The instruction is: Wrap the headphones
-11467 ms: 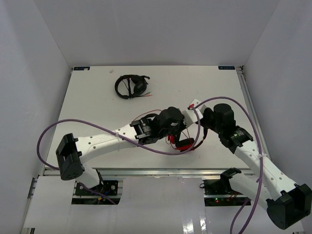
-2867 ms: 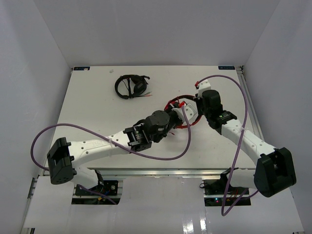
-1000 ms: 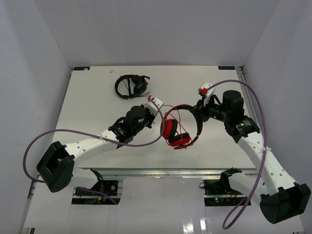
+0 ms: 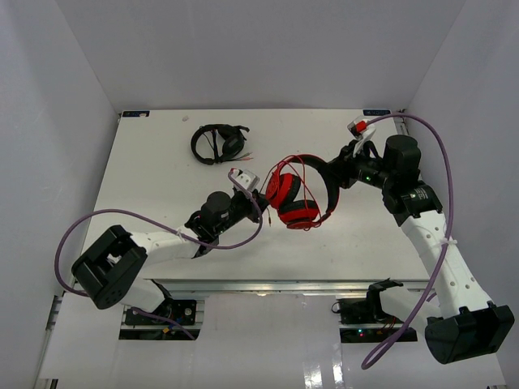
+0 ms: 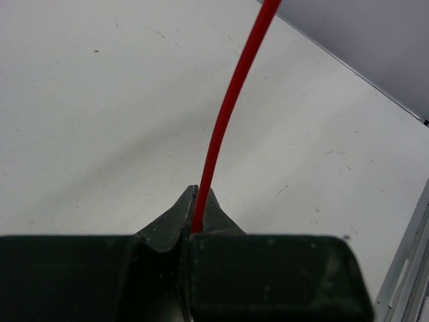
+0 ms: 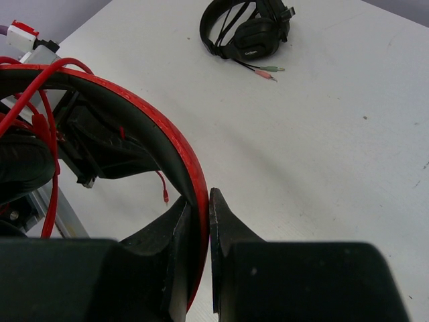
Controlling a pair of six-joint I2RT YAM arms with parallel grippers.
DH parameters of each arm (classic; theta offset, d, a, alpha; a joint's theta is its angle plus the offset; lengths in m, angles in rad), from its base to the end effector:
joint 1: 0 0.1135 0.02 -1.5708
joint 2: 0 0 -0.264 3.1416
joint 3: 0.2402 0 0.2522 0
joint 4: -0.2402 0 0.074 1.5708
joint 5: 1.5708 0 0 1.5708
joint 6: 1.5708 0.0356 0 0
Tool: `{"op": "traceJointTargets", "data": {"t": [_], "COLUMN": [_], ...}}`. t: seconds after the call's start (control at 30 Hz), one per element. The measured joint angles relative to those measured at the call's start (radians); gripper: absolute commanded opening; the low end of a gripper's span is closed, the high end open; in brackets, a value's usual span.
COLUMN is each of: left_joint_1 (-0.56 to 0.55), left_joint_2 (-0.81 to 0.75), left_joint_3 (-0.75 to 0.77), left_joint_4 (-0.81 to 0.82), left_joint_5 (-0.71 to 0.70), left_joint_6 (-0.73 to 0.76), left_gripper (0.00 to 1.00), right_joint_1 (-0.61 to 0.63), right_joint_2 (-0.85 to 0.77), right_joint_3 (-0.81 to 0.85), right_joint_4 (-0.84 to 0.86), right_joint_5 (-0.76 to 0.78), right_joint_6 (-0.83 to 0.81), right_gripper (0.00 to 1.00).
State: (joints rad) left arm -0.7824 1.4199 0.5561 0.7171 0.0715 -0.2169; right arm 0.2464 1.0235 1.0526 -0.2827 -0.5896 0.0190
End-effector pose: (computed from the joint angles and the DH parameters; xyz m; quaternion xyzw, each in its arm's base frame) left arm 0.2063 -0.2086 0.2112 0.2335 0.7200 -0.3366 0.5602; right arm 0.2144 0.0743 0.3800 -0.2625 0.7317 0.3052 0.5501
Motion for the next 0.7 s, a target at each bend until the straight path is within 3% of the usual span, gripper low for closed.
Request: {"op": "traceJointTargets", "data": {"t": [0.23,0.7], "left_joint_1": [0.002,-0.026], "left_joint_2": [0.035,0.146], "left_joint_3": [-0.035,-0.051], "left_joint_4": [0.121,0.255], "left_joint_5": [0.059,0.142], "left_joint_6": [-0.086,-0.347], "left_gripper": [0.00,0.00], "right_joint_1": [-0.004,-0.003], "right_joint_2": [0.013,0.096], "right_joint_3": [0.000,-0.036], "right_joint_4": [-0.001,0.061], "right_joint_5": [0.049,0.328], "right_joint_6": [0.044,0.186], "right_gripper": [0.08,0.08]}}
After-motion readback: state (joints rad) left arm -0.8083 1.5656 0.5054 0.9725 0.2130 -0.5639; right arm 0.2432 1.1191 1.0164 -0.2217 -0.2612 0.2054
